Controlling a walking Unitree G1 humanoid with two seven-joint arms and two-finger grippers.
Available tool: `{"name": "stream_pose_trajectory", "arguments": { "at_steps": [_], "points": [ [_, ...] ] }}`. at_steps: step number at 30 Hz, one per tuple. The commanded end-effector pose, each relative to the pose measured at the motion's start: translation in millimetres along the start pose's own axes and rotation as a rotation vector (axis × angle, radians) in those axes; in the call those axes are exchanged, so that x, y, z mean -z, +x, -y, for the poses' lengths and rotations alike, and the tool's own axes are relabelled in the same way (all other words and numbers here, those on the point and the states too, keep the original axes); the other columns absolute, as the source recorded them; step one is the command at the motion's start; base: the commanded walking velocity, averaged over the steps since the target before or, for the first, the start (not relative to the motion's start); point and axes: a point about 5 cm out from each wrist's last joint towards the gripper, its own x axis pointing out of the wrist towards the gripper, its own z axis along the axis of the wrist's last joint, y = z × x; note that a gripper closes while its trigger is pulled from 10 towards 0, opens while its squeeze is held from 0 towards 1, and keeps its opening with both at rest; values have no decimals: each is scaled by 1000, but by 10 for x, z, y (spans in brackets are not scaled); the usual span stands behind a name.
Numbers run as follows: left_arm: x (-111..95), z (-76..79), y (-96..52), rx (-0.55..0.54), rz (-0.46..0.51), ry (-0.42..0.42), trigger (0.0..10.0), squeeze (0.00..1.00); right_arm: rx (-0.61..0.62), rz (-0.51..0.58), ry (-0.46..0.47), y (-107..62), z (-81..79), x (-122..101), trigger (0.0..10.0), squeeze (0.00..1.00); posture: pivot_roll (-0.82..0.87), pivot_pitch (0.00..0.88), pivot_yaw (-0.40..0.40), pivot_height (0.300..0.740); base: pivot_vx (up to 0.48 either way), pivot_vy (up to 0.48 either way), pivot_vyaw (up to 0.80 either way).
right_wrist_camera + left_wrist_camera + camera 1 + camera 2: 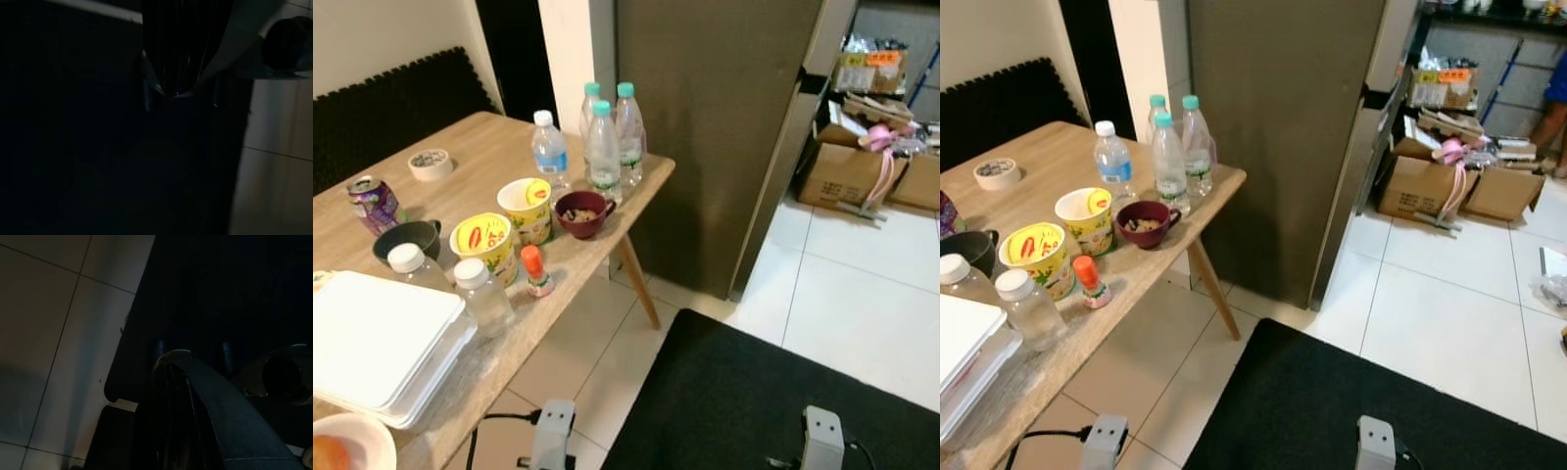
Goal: Restocking fridge
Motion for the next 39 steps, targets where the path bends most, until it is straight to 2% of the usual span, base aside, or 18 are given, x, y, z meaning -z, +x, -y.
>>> {"name": "stream_pose_trajectory", "arguments": {
  "at_steps": [1, 8, 22, 27, 31, 36, 39],
  "points": [
    [-39, -15, 2, -1, 10, 11, 10000, 0, 11, 0, 2, -4, 23, -5, 10000, 0, -8, 5, -18, 740, 0, -262, 0],
    [-39, -18, 2, -5, 10, 9, 10000, 0, 14, 0, 8, -4, 25, -2, 10000, 0, -8, 5, -17, 740, 0, -395, 0],
    [-31, -24, 0, -5, 5, 11, 10000, 0, 18, -1, 14, -4, 25, 6, 10000, 0, -10, 7, -18, 740, 0, 0, 0],
    [-28, -18, 0, 3, 0, 17, 10000, 0, 18, -1, 14, -5, 26, 4, 10000, 0, -11, 5, -19, 740, 0, -478, 0],
    [-26, -26, -1, -11, 5, -16, 10000, 0, 21, -1, 14, -8, 44, 2, 10000, 0, -11, 4, -20, 740, 0, -439, 0],
    [-30, -34, -1, -18, 3, -4, 10000, 0, 14, 2, -2, -8, 45, -8, 10000, 0, -10, 1, -22, 740, 0, 0, 0],
    [-28, -33, -1, -18, 2, -2, 10000, 0, -4, -4, -16, -7, 36, -9, 10000, 0, -10, 0, -23, 740, 0, 0, 788]
  ]
}}
